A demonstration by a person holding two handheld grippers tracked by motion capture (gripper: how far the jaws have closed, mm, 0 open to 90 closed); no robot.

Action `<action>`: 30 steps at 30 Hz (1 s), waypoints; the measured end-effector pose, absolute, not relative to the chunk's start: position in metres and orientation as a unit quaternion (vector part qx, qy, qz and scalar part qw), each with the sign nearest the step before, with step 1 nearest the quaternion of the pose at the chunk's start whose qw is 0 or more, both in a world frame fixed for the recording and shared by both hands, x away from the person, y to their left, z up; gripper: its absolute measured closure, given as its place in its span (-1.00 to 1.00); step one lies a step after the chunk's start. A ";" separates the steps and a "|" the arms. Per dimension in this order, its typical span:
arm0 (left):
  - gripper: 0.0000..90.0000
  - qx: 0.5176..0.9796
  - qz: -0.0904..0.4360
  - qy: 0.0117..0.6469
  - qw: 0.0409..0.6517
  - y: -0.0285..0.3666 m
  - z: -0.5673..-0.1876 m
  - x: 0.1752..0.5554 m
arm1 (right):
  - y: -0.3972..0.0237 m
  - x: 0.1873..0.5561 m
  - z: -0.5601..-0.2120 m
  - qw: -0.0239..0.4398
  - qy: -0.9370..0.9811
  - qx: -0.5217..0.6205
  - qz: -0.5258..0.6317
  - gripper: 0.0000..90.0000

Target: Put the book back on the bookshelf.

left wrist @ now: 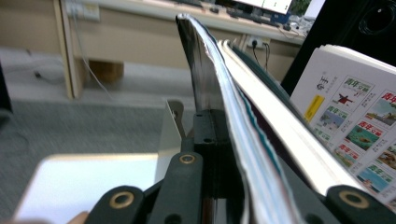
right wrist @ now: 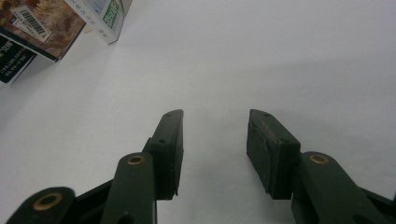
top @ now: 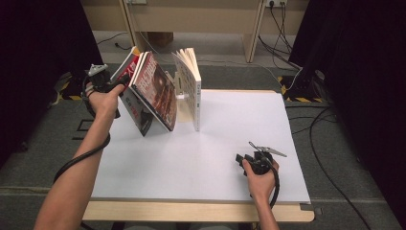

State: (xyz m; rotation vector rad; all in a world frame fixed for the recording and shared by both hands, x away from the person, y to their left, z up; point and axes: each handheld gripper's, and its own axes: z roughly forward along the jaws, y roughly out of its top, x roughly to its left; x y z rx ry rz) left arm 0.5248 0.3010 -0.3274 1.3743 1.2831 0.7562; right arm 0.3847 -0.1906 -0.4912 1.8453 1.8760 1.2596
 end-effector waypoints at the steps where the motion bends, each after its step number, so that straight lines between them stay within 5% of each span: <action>1: 0.92 0.574 0.328 0.526 0.535 0.300 -0.326 0.523 | -0.191 0.385 -0.491 0.112 0.639 0.628 0.429 0.26; 17: 0.85 0.552 0.371 0.504 0.551 0.305 -0.346 0.518 | -0.190 0.385 -0.492 0.111 0.642 0.627 0.427 0.26; 30: 0.31 0.542 0.353 0.523 0.556 0.307 -0.337 0.510 | -0.190 0.384 -0.491 0.112 0.640 0.629 0.428 0.26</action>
